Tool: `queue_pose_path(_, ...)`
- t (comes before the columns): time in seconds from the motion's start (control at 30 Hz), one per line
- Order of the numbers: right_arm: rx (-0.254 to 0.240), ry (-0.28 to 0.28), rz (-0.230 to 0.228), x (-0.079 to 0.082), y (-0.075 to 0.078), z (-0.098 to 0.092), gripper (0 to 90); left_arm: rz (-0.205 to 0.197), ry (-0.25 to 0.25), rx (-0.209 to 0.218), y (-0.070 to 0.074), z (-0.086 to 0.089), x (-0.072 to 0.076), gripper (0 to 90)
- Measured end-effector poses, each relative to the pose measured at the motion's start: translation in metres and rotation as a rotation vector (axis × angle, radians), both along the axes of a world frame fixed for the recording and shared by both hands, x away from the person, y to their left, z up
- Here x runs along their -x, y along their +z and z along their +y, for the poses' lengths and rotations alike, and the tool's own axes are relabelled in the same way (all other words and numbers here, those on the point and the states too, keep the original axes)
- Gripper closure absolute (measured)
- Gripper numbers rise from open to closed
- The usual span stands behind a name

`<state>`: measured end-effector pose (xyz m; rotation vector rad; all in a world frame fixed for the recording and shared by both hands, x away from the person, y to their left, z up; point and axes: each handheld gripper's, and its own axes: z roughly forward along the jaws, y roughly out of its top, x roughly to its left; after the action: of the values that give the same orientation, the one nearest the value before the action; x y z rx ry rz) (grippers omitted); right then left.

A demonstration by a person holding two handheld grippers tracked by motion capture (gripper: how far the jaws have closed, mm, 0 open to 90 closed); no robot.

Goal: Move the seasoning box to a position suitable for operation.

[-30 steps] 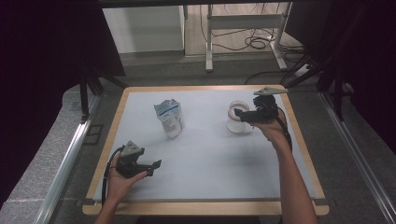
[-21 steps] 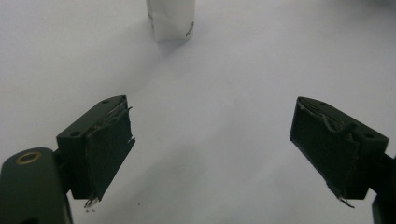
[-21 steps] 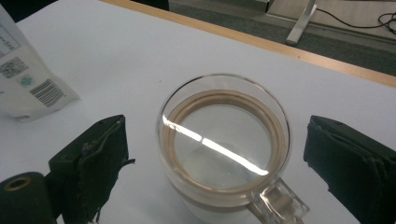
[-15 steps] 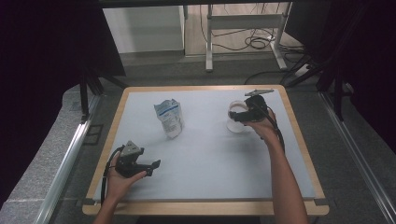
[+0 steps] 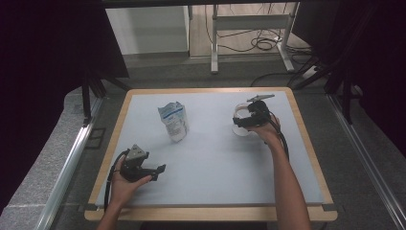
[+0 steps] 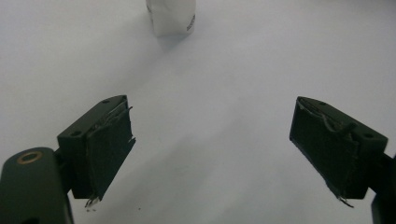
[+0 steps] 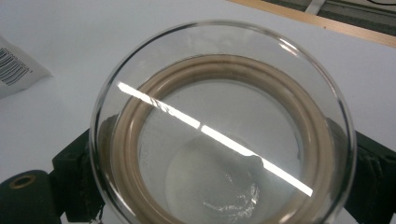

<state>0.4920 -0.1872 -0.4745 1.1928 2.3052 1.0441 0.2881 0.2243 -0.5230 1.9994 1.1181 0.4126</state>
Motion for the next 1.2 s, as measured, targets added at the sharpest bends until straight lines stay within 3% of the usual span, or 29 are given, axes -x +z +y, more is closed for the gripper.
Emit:
queue_pose_path(0.27, 0.01, -0.008, -0.004, 0.001, 0.001, 0.001, 9.5, -0.008, 0.002, -0.001, 0.002, 0.001, 0.002, 13.3)
queue_pose_path(0.47, 0.045, -0.006, -0.028, 0.004, 0.003, 0.003, 11.0, -0.011, 0.004, -0.002, 0.002, 0.001, 0.002, 13.3)
queue_pose_path(0.97, 0.057, 0.0, -0.055, 0.005, 0.003, 0.002, 11.5, -0.014, 0.011, -0.008, 0.0, 0.002, 0.001, 13.3)
queue_pose_path(1.2, 0.051, -0.007, -0.061, 0.009, 0.01, -0.002, 11.5, -0.01, 0.014, -0.008, -0.001, 0.003, -0.001, 13.3)
